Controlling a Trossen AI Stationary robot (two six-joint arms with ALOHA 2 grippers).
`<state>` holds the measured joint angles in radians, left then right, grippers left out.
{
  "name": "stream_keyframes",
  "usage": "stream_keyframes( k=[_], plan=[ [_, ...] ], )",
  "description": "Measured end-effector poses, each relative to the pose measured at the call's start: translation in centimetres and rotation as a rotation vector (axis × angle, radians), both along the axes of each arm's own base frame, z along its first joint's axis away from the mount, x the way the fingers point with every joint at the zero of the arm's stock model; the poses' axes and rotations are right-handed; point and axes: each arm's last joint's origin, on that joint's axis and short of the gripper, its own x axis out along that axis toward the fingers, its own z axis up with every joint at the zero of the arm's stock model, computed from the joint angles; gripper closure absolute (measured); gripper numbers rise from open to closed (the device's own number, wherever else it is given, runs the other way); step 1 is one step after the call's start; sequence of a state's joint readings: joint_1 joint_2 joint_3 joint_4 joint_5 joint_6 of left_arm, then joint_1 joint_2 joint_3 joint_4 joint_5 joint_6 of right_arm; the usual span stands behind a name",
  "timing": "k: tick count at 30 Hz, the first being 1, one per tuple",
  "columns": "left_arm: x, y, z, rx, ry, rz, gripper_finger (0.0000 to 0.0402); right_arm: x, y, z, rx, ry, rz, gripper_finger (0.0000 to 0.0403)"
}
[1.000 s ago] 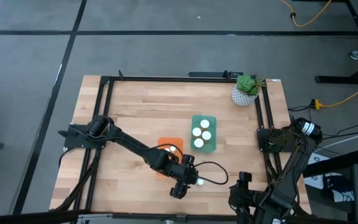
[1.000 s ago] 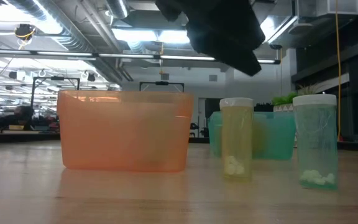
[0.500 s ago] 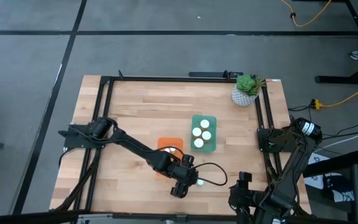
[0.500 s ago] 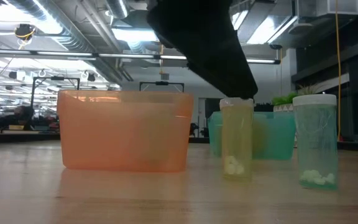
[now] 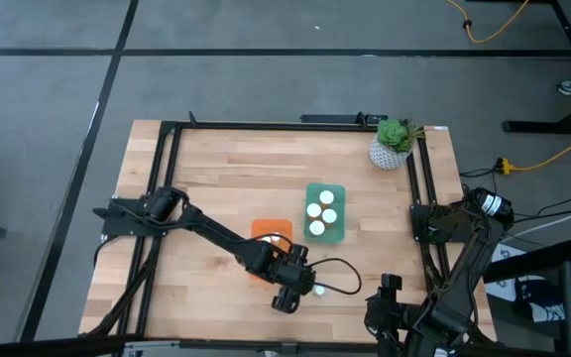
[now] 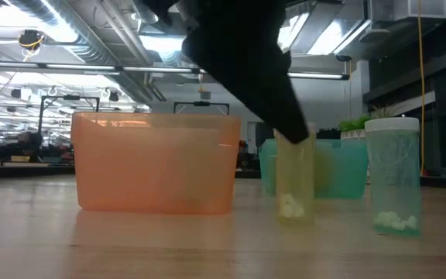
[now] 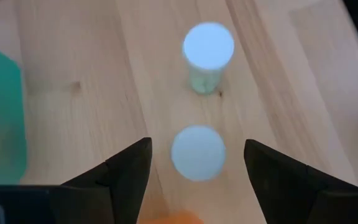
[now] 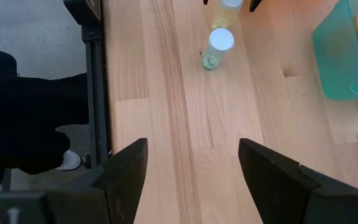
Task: Pick and place medicine bottles into bin by pill shape (circle, oval)
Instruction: Put the small yellow tablet bottle into the orange bin
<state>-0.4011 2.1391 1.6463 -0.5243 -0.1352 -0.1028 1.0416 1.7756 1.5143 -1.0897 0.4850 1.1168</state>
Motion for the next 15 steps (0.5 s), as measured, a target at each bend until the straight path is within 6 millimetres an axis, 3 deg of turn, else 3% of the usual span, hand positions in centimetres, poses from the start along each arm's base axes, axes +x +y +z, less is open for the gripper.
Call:
stream_keyframes(
  k=[15],
  plan=[
    [0.13, -0.03, -0.35, 0.008, -0.002, 0.004, 0.0154, -0.01, 0.01, 0.00, 0.000, 0.000, 0.000, 0.0148]
  ],
)
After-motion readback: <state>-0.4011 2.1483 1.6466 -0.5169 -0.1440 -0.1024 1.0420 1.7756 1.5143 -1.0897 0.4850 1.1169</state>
